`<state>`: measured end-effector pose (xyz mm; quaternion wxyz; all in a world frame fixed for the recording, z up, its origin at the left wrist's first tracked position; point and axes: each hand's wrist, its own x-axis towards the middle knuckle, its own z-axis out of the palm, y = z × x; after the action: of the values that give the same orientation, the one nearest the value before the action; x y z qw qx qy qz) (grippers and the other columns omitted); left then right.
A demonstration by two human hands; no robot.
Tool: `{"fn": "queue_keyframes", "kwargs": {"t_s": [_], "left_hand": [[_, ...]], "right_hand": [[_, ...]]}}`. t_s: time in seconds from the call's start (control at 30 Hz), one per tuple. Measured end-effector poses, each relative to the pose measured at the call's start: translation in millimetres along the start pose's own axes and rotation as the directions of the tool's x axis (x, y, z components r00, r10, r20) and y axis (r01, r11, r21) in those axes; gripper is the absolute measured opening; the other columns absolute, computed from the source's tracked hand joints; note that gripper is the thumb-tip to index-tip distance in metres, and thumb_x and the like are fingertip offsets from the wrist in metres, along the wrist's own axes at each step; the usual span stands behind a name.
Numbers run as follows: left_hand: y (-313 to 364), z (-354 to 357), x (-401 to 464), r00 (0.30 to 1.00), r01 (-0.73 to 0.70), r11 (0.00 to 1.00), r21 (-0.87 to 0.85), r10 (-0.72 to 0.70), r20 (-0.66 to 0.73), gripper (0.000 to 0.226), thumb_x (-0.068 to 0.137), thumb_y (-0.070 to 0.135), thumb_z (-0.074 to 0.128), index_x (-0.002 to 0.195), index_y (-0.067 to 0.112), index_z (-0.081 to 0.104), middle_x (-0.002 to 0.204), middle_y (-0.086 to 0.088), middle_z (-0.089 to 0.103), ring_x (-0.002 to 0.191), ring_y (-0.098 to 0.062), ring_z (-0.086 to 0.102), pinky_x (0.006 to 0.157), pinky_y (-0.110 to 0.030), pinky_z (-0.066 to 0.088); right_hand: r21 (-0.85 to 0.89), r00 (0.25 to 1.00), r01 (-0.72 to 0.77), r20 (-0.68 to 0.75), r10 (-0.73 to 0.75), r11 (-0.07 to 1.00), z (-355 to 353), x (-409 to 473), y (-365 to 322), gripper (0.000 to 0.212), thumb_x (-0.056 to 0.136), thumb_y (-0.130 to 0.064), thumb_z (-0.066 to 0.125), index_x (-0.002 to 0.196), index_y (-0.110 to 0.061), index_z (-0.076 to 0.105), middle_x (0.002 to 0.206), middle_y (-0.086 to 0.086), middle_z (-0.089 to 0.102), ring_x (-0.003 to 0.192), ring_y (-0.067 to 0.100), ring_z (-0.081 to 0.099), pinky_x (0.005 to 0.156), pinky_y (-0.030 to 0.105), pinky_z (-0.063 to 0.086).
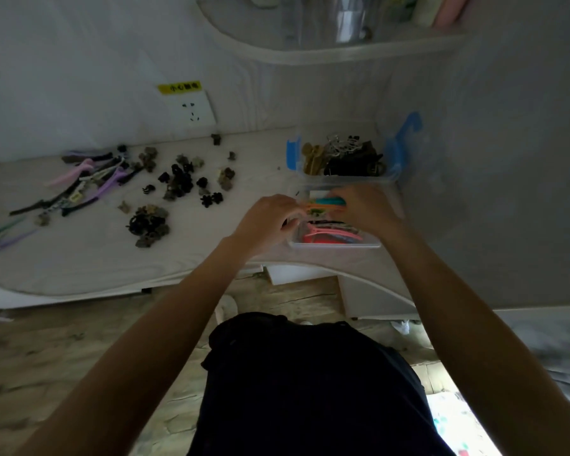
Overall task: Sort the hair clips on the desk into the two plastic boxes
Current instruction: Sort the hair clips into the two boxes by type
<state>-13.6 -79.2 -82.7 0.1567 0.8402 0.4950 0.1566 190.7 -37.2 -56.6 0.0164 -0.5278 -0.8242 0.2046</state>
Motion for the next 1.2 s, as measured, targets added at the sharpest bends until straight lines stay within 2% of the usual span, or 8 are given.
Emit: {"fn": "queue_keyframes", "kwargs": {"t_s": [0.17,0.33,0.47,0.57,0.7,0.83,1.03,1.2], "left_hand": [[-6,16,-12,0.993,0.071,0.997,0.003,-0.070,-0.099,0.030,0.079,0.030,0.059,0.105,0.015,0.065,0.112,-0.005,0.065,0.108,-0.026,0.057,0.089,-0.040,0.048],[-7,14,-21,0.953,0.202,0.954,-0.222,-0.244,-0.180,0.038,0.082,0.025,0.067,0.117,0.013,0.059,0.121,-0.008,0.061,0.114,-0.024,0.052,0.098,-0.032,0.040],[-25,1,-46,0.828,0.367,0.855,-0.366,-0.480,-0.292,0.028,0.091,0.024,0.056,0.117,0.017,0.059,0.115,0.000,0.064,0.103,-0.011,0.056,0.089,-0.017,0.037],[-60,-17,-84,0.700,0.459,0.798,-0.390,-0.595,-0.395,0.023,0.093,0.021,0.051,0.113,0.017,0.061,0.108,0.000,0.066,0.096,-0.013,0.060,0.083,-0.025,0.045],[-117,-46,-150,0.488,0.676,0.616,-0.403,-0.785,-0.382,0.023,0.091,0.017,0.052,0.111,0.016,0.062,0.109,-0.004,0.066,0.099,-0.021,0.060,0.084,-0.033,0.047],[-183,-73,-210,0.395,0.817,0.512,-0.266,-0.832,-0.390,0.032,0.084,0.011,0.059,0.117,0.011,0.059,0.118,-0.013,0.060,0.111,-0.033,0.051,0.096,-0.039,0.037],[-270,-100,-280,0.210,0.947,0.285,-0.148,-0.898,-0.385,0.053,0.076,0.010,0.060,0.128,0.007,0.048,0.137,-0.023,0.043,0.127,-0.041,0.038,0.106,-0.045,0.029],[-311,-113,-301,0.281,0.939,0.325,-0.111,-0.913,-0.295,0.049,0.080,0.006,0.056,0.127,0.002,0.049,0.132,-0.024,0.048,0.122,-0.042,0.042,0.104,-0.048,0.033]], "right_hand": [[0.066,0.995,0.063,0.071,-0.067,0.996,15,1,3,0.051,0.082,-0.007,0.063,0.130,-0.020,0.051,0.123,0.014,0.056,0.113,0.031,0.051,0.093,0.039,0.044],[0.109,0.976,0.151,-0.172,-0.131,0.983,18,-12,-14,0.033,0.085,-0.006,0.054,0.115,-0.016,0.063,0.111,0.012,0.065,0.103,0.029,0.057,0.090,0.042,0.045],[0.059,0.931,0.257,-0.281,-0.231,0.964,24,-5,-59,0.028,0.086,-0.011,0.048,0.107,-0.014,0.065,0.104,0.007,0.068,0.098,0.026,0.058,0.089,0.038,0.039],[0.101,0.925,0.347,-0.199,-0.323,0.932,39,16,-105,0.026,0.088,-0.009,0.048,0.107,-0.014,0.065,0.104,0.007,0.068,0.097,0.026,0.057,0.088,0.038,0.039],[0.149,0.907,0.412,0.027,-0.420,0.899,69,57,-162,0.029,0.090,-0.008,0.047,0.116,-0.012,0.061,0.116,0.011,0.062,0.106,0.029,0.052,0.089,0.037,0.038],[0.149,0.874,0.450,0.131,-0.468,0.881,91,107,-220,0.031,0.093,-0.012,0.044,0.121,-0.014,0.057,0.123,0.009,0.057,0.114,0.027,0.048,0.094,0.037,0.037],[0.111,0.855,0.491,0.126,-0.503,0.864,118,181,-311,0.032,0.092,-0.010,0.043,0.122,-0.011,0.054,0.128,0.011,0.054,0.116,0.028,0.048,0.093,0.039,0.041],[-0.005,0.844,0.512,0.187,-0.502,0.859,140,229,-354,0.043,0.087,-0.001,0.045,0.129,-0.009,0.048,0.134,0.013,0.049,0.121,0.030,0.044,0.098,0.036,0.034]]}}
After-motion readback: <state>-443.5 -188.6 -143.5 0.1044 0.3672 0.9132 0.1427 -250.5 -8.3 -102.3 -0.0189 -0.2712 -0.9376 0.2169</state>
